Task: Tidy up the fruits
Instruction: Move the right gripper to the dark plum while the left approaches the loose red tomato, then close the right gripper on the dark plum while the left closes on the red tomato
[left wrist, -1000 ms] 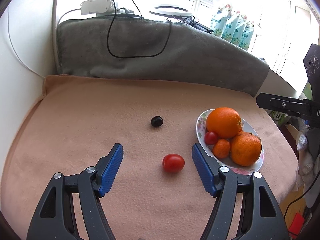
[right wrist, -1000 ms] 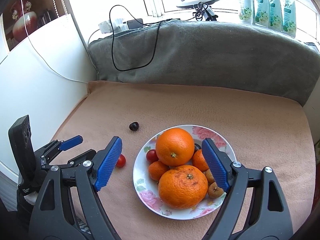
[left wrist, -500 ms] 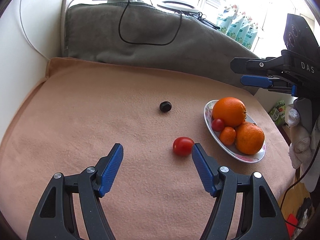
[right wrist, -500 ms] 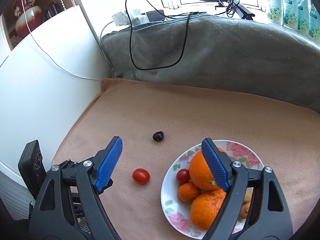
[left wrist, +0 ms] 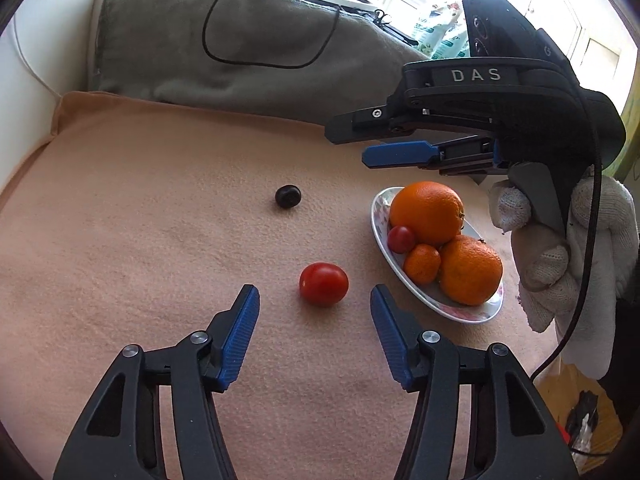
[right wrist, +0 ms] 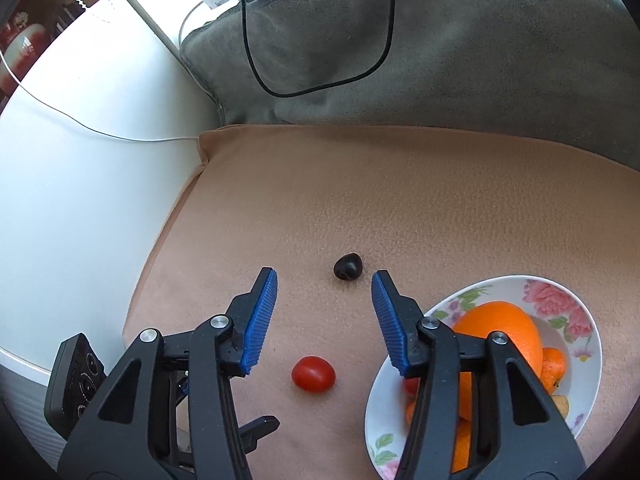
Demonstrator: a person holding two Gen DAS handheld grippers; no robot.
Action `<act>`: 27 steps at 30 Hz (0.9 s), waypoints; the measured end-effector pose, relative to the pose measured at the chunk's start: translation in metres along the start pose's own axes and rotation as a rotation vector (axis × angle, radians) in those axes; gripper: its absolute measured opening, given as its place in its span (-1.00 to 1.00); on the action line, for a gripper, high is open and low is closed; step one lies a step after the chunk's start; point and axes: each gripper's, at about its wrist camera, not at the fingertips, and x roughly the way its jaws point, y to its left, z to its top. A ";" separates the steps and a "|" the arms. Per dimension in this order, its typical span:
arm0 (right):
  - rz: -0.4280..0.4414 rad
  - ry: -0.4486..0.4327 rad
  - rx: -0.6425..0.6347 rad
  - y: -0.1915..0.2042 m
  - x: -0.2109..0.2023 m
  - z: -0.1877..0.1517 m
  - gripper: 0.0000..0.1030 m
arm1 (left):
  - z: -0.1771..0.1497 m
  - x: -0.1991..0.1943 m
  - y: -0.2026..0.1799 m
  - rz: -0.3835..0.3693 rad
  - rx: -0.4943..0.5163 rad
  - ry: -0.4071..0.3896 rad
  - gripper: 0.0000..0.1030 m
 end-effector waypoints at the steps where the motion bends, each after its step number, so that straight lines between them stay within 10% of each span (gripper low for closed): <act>1: 0.003 0.012 0.005 0.000 0.005 0.001 -0.04 | 0.000 0.002 -0.001 -0.006 0.001 0.003 0.08; 27: -0.141 0.144 0.014 -0.005 0.078 0.018 -0.29 | 0.011 0.040 0.005 -0.060 -0.030 0.073 -0.10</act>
